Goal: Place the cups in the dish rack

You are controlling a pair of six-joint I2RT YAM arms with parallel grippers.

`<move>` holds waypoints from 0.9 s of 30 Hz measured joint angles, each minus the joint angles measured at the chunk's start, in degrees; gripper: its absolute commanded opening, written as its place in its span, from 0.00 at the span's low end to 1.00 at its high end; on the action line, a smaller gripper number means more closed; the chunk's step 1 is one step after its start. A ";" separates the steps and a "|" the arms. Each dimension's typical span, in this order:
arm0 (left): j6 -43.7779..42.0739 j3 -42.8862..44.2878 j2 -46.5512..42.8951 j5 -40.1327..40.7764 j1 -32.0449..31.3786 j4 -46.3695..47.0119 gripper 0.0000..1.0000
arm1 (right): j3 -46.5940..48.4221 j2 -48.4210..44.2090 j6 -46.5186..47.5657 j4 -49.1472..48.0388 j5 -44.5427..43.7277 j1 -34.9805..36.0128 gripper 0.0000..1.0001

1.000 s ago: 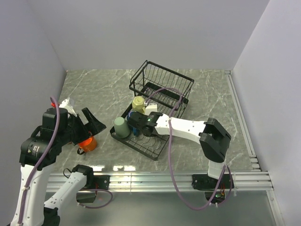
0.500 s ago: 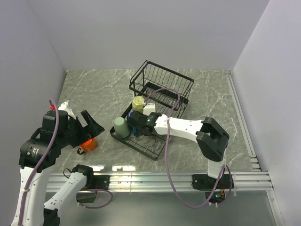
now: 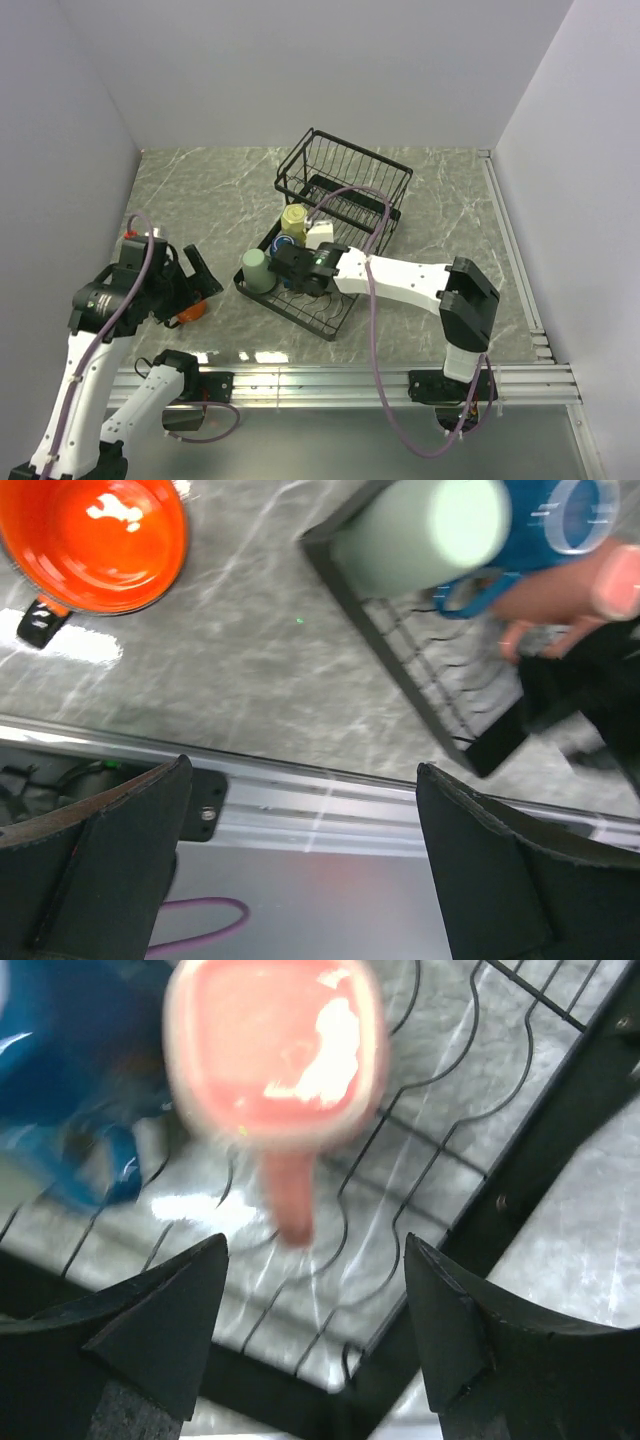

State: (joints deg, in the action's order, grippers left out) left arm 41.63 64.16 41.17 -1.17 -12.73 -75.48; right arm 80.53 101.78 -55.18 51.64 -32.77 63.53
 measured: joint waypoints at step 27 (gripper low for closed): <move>-0.94 -11.06 22.69 11.63 2.75 16.72 0.99 | -2.29 -24.35 -30.77 24.28 -1.60 27.26 0.75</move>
State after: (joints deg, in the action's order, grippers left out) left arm 40.69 53.10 63.86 10.46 -9.98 -58.76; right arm 78.24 77.43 -85.95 75.92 -34.37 90.78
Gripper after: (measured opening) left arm 0.994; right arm 0.760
